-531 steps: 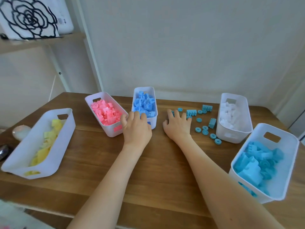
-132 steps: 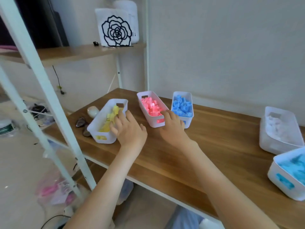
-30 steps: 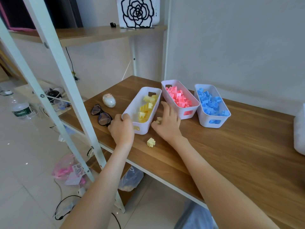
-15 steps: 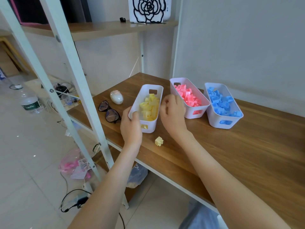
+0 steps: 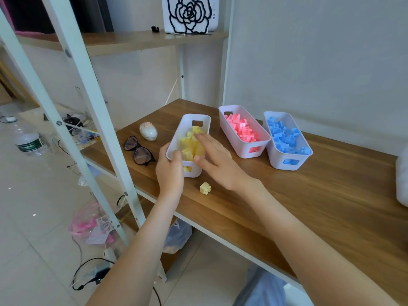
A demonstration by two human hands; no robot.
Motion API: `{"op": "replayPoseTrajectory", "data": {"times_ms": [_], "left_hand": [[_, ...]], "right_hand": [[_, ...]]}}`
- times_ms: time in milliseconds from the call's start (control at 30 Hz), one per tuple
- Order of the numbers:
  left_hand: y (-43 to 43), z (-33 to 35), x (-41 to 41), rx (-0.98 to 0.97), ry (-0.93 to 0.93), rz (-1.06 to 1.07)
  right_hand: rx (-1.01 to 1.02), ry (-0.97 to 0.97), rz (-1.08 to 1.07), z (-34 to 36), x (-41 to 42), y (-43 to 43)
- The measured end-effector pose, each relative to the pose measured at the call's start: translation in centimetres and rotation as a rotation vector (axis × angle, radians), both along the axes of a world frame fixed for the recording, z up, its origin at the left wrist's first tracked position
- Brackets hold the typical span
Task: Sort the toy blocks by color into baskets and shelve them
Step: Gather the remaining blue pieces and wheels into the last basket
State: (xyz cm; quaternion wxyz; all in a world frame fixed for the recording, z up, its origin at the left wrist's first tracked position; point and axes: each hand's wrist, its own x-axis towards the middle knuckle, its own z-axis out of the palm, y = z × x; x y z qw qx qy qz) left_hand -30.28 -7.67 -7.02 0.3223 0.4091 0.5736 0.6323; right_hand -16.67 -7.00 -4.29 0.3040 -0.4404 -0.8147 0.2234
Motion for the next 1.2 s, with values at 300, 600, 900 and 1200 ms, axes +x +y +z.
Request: {"op": "replayPoseTrajectory", "data": {"times_ms": [300,600,900,1200], "left_hand": [[0.4,-0.1,-0.1,-0.027,-0.015,0.044],[0.3,-0.2,0.1,-0.035,-0.019,0.066],[0.0,0.6,0.0,-0.008,-0.285,0.267],[1.5,1.3,2.5,-0.074,-0.310,0.330]], "right_hand": [[0.129,-0.311,0.047,-2.5,2.1,-3.6],[0.154,0.174,-0.443,-0.9,1.1,-0.6],[-0.068,0.020,-0.234,1.8,-3.3,1.2],[0.227,-0.097,-0.859,0.0,5.1,1.6]]}}
